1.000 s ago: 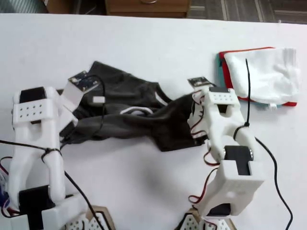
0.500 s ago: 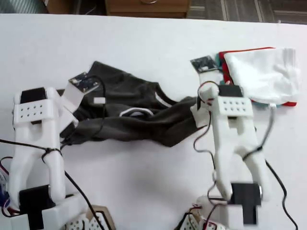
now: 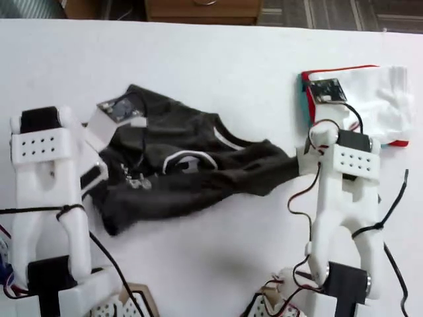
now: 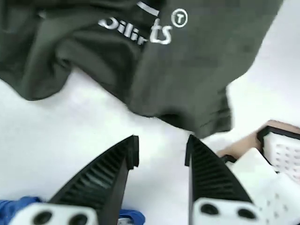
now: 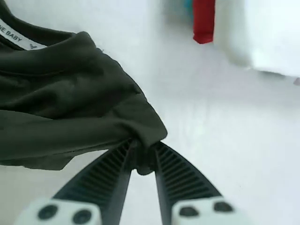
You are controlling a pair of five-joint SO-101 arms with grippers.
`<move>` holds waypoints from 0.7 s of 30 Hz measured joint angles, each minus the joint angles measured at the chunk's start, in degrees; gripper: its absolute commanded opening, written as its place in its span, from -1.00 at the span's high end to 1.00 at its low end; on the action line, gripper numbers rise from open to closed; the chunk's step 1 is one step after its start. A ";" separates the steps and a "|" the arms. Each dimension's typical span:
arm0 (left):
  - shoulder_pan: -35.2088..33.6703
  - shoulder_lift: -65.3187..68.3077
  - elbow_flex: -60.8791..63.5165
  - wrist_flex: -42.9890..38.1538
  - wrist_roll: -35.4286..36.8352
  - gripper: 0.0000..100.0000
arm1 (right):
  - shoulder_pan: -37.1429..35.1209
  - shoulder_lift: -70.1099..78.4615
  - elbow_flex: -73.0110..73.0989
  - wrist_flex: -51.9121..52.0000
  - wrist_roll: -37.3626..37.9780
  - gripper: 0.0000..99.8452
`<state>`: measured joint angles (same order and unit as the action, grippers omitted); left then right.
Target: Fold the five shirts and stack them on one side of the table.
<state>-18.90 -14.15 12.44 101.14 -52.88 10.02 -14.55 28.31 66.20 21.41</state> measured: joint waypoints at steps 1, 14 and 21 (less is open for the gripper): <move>0.00 0.00 -1.58 0.00 0.00 0.62 | 0.62 0.00 0.00 0.00 0.00 0.96; 6.24 5.89 6.77 -11.52 6.15 0.62 | 8.53 0.00 0.35 0.00 7.82 0.96; 11.69 17.23 11.34 -24.88 13.27 0.62 | 11.08 0.00 0.35 0.00 8.88 0.96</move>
<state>-7.21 3.08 23.78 76.26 -39.60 21.10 -14.55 28.66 66.20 30.29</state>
